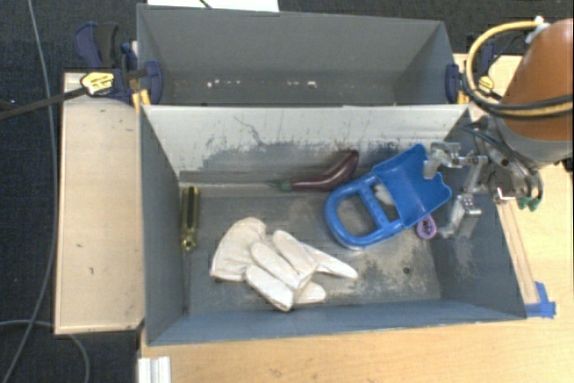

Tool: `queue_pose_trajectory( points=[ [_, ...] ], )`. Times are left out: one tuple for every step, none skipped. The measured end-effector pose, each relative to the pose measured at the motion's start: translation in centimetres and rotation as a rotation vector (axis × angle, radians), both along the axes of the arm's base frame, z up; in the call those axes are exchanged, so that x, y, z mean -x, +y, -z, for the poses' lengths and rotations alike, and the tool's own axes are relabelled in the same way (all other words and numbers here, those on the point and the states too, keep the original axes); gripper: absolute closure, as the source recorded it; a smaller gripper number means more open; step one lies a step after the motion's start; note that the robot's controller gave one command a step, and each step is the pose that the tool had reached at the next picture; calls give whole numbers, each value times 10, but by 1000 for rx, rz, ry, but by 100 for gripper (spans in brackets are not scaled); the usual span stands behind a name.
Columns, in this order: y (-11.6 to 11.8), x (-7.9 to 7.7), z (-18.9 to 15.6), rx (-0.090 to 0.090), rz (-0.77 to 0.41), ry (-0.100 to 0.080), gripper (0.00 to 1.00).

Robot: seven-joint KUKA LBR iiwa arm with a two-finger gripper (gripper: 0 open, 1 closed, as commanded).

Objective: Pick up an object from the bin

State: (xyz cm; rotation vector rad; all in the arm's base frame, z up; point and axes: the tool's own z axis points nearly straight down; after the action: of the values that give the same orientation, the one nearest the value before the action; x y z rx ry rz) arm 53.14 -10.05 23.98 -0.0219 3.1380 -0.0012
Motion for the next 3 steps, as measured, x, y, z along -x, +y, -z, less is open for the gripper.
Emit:
queue_pose_trajectory(
  points=[
    [0, 0, 0, 0, 0, 0, 0],
    [6, 20, 76, 0, -71, 2, 0],
    [6, 18, 75, 0, -50, -3, 0]
  ],
)
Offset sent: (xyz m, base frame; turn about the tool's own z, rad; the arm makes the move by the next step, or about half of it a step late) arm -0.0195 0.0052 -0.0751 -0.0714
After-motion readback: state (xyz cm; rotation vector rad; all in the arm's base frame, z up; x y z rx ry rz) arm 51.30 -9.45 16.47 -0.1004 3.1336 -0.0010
